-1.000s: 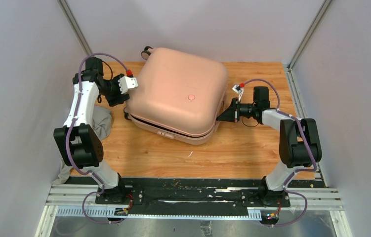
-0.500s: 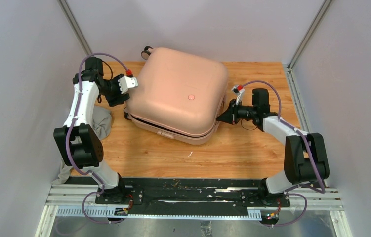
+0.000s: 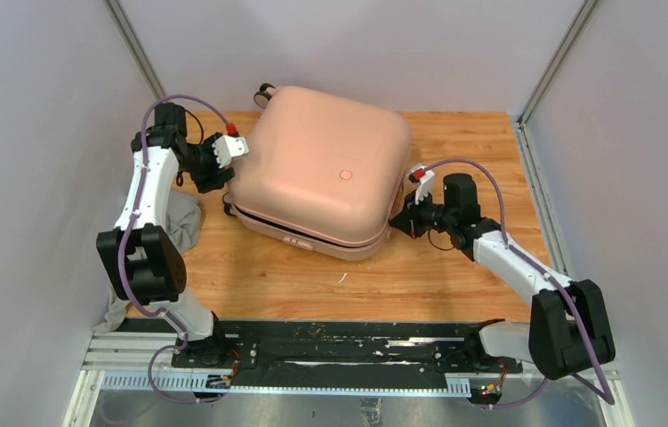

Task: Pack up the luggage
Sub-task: Zip the luggage at the corner of the board.

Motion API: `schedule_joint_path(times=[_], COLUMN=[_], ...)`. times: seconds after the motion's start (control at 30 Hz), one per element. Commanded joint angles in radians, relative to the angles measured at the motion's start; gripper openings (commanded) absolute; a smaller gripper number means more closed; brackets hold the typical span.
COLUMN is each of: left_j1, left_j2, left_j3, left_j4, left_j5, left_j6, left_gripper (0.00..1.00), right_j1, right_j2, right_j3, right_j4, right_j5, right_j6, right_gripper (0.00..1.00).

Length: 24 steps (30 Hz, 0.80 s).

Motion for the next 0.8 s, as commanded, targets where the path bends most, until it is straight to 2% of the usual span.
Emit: schedule_joint_path(times=[0.0,0.1,0.3,0.6,0.77], left_j1=[-0.023,-0.023,-0.024,-0.026,-0.026], left_j2=[-0.059,-0.079,-0.104,-0.128,-0.099], left_j3=[0.02,-0.004,-0.045,-0.094,-0.036], left_j4=[0.076,0.076,0.075,0.076,0.076], left_j5=[0.087,0.097,0.106,0.104,0.087], left_j6=[-0.212,-0.22,-0.249,-0.292,-0.363], left_gripper=[0.0,0.0,0.0,0.0,0.0], right_j1=[0.104,0.158,0.245,0.411,0.458], right_j2=[-0.063,-0.12,-0.226,-0.251,-0.288], right_j3=[-0.05,-0.083,-0.165,-0.22,-0.244], right_j4=[-0.092,-0.084,0.056,0.116,0.153], right_j5=[-0.076,-0.064,-0.055,0.005,0.026], right_j6=[0.019,0.05,0.112,0.15,0.174], right_gripper=[0.0,0.0,0.0,0.0,0.0])
